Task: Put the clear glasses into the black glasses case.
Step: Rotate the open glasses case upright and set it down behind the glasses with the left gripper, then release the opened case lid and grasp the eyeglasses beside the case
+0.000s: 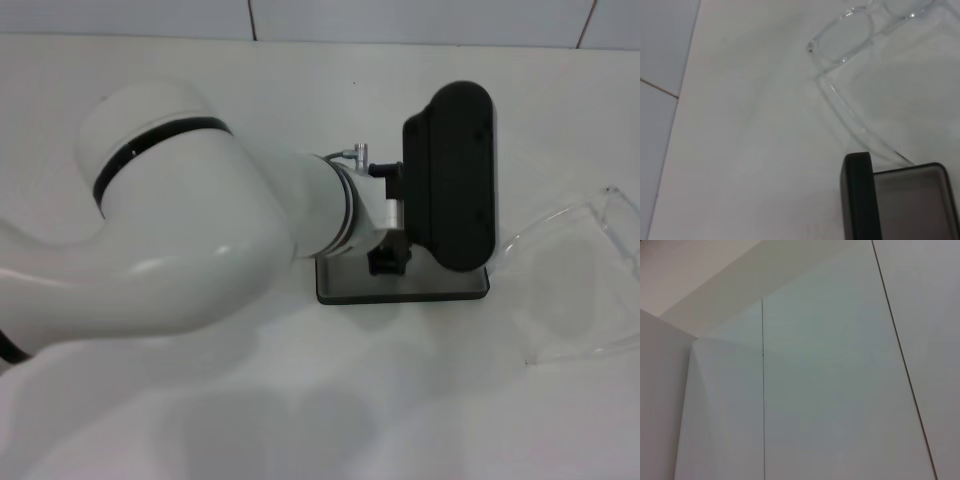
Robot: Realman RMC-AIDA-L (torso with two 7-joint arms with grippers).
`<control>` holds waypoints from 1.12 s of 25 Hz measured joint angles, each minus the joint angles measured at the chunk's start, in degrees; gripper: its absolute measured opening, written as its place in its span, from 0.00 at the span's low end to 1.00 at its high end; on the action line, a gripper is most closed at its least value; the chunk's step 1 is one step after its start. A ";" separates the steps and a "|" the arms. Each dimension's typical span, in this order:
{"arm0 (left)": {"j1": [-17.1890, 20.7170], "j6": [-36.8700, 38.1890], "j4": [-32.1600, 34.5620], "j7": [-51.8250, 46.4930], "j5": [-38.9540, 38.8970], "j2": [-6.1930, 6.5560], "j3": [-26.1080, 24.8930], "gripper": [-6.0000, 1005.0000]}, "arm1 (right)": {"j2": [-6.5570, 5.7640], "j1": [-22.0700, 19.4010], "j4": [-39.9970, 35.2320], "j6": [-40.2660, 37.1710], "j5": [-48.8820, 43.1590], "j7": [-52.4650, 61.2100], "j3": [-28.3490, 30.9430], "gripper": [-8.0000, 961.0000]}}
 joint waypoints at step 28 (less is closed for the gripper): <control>11.11 0.07 21.35 1.12 -12.33 0.38 -10.45 0.48 | 0.53 2.87 -20.52 9.94 -14.88 22.26 -1.07 0.88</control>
